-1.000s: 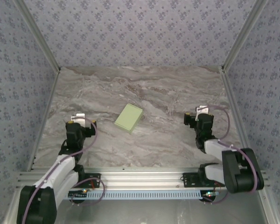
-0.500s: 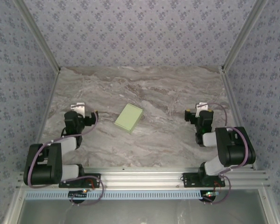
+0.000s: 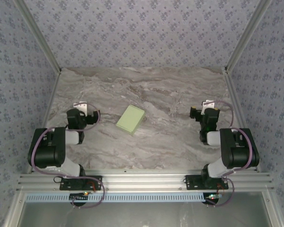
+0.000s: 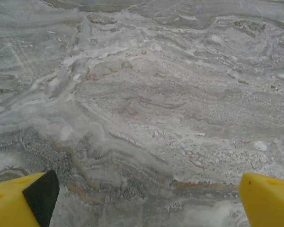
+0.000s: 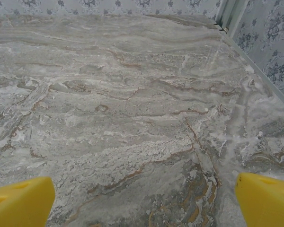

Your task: Fold the paper box

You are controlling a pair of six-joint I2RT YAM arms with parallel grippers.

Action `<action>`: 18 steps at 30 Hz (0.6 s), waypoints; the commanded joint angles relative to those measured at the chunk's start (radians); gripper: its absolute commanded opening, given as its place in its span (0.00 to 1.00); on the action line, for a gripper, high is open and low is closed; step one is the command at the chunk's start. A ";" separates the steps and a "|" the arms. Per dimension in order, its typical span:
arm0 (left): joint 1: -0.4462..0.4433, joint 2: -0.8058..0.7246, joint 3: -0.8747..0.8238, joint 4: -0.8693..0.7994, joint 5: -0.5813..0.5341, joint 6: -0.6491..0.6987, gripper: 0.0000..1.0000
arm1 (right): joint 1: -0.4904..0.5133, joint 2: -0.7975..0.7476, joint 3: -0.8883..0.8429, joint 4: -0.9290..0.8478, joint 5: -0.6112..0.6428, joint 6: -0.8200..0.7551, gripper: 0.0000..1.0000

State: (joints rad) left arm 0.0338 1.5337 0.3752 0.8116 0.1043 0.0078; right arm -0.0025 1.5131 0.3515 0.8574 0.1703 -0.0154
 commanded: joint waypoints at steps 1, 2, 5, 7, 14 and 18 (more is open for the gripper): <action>0.009 -0.001 0.028 0.018 -0.011 -0.010 0.99 | -0.007 0.009 0.020 -0.018 -0.008 0.017 1.00; 0.010 -0.001 0.027 0.019 -0.012 -0.010 0.99 | -0.007 0.010 0.020 -0.020 -0.008 0.017 1.00; 0.008 0.001 0.039 -0.002 -0.063 -0.031 0.99 | -0.009 0.007 0.029 -0.041 -0.043 0.007 1.00; 0.006 0.000 0.040 -0.003 -0.064 -0.032 0.99 | -0.020 0.005 0.040 -0.061 -0.098 -0.002 1.00; 0.006 0.000 0.040 -0.003 -0.066 -0.032 0.99 | -0.027 0.006 0.044 -0.070 -0.128 -0.004 1.00; 0.007 0.000 0.039 -0.002 -0.066 -0.032 0.99 | -0.027 0.005 0.045 -0.070 -0.128 -0.004 1.00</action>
State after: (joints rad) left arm 0.0338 1.5337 0.3920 0.8047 0.0509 -0.0120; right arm -0.0219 1.5131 0.3771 0.7937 0.0586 -0.0158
